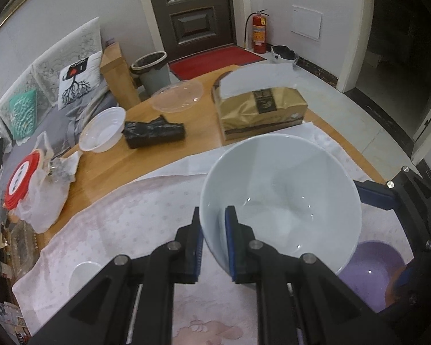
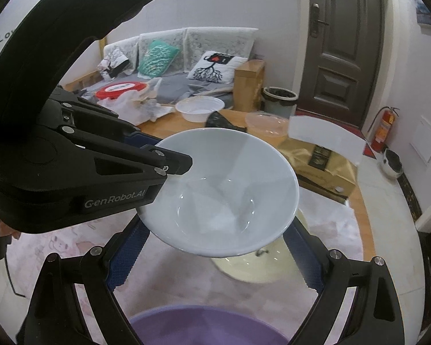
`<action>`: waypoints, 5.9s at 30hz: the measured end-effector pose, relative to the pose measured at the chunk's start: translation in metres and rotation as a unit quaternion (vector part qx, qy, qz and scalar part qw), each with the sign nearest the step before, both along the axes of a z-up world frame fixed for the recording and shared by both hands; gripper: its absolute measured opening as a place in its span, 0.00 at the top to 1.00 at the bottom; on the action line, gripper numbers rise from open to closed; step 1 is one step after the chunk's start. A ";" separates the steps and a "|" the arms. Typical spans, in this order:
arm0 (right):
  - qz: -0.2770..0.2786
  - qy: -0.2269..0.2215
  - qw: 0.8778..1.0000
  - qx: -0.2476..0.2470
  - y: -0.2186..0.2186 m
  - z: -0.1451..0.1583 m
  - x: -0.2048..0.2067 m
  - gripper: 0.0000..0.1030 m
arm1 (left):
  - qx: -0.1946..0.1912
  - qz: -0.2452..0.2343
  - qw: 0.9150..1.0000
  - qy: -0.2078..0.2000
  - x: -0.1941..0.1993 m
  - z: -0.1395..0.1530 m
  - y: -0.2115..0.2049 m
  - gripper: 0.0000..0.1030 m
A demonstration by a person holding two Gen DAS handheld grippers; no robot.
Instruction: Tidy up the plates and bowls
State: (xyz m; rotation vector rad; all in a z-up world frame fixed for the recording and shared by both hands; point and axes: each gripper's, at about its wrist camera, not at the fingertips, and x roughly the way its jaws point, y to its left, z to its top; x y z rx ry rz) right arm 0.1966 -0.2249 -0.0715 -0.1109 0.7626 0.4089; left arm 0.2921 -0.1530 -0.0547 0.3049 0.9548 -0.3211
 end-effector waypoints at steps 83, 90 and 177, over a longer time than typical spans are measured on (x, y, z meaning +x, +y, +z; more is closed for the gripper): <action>0.094 0.016 0.995 -0.025 0.164 -0.029 0.014 0.01 | -0.038 0.150 0.987 -0.032 -0.024 0.012 0.215 0.72; 0.121 0.047 0.991 -0.028 0.206 -0.047 0.010 0.01 | -0.047 0.170 0.984 0.000 -0.022 -0.024 0.258 0.72; -0.020 0.028 0.999 0.036 -0.008 -0.017 0.006 0.11 | -0.052 -0.009 0.999 -0.009 -0.007 0.018 -0.025 0.88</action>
